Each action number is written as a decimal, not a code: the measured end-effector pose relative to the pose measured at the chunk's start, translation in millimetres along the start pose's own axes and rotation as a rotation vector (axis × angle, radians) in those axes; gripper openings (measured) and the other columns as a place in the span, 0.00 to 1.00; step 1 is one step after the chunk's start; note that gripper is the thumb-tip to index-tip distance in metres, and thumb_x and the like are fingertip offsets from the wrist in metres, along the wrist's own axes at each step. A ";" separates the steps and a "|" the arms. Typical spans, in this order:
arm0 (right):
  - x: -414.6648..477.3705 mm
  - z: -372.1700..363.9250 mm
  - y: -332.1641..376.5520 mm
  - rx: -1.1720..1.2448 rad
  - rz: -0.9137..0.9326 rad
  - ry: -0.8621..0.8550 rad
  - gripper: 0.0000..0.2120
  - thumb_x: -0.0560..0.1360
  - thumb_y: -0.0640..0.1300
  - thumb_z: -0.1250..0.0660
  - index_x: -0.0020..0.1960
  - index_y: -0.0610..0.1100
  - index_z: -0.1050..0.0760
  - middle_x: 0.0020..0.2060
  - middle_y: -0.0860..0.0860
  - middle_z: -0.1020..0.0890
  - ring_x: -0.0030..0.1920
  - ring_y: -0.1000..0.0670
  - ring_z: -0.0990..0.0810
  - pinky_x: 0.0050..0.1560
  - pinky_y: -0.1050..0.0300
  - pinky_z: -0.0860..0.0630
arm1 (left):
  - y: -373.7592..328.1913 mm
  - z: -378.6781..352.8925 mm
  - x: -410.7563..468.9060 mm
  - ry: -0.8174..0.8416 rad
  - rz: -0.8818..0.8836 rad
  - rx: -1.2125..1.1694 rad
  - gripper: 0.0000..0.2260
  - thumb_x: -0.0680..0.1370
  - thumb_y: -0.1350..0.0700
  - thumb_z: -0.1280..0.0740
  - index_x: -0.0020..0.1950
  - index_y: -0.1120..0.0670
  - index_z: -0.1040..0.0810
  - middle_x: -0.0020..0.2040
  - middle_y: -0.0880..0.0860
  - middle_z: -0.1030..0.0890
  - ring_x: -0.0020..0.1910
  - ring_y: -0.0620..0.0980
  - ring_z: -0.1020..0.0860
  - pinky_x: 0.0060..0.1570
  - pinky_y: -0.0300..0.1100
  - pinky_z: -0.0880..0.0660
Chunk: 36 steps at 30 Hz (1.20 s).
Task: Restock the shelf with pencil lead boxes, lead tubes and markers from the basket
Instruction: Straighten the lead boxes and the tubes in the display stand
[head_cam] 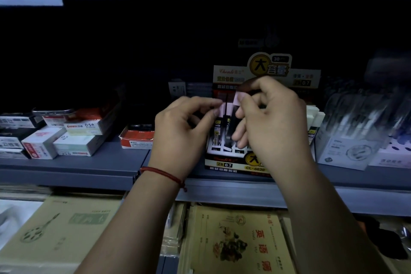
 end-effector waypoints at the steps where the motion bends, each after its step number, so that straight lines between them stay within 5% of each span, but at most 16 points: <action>1: 0.0 -0.2 -0.1 0.006 -0.003 0.002 0.06 0.83 0.40 0.38 0.49 0.44 0.24 0.30 0.46 0.19 0.22 0.49 0.21 0.23 0.60 0.26 | 0.3 0.2 0.1 0.005 -0.002 0.005 0.07 0.78 0.54 0.29 0.55 0.46 0.16 0.47 0.46 0.19 0.44 0.46 0.20 0.44 0.35 0.23; 8: 0.5 -0.8 -0.3 0.020 -0.008 0.009 0.06 0.83 0.40 0.38 0.48 0.43 0.24 0.29 0.46 0.20 0.22 0.49 0.21 0.23 0.60 0.26 | -3.5 -7.3 -4.0 -0.019 -0.003 0.066 0.09 0.76 0.51 0.26 0.56 0.48 0.17 0.44 0.49 0.19 0.39 0.47 0.20 0.40 0.42 0.21; 19: 0.4 -1.9 -0.9 -0.005 -0.009 0.007 0.06 0.83 0.40 0.38 0.49 0.43 0.24 0.31 0.47 0.20 0.22 0.50 0.21 0.24 0.56 0.23 | -12.0 -4.9 -3.0 -0.153 -0.043 0.090 0.06 0.77 0.54 0.25 0.53 0.52 0.15 0.41 0.49 0.18 0.38 0.46 0.19 0.39 0.39 0.21; 36: -0.7 -2.2 -0.4 0.014 0.001 0.013 0.07 0.83 0.40 0.38 0.48 0.42 0.25 0.29 0.47 0.20 0.22 0.51 0.21 0.23 0.62 0.26 | -6.4 -7.6 2.3 -0.021 0.003 0.057 0.07 0.76 0.56 0.25 0.54 0.52 0.15 0.42 0.50 0.18 0.40 0.47 0.19 0.42 0.39 0.21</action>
Point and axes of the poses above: each hand's wrist, its own x-axis towards the middle knuckle, its own z-axis out of the back of the hand, y = z × x, the point moved 5 cm from there along x, towards the middle knuckle
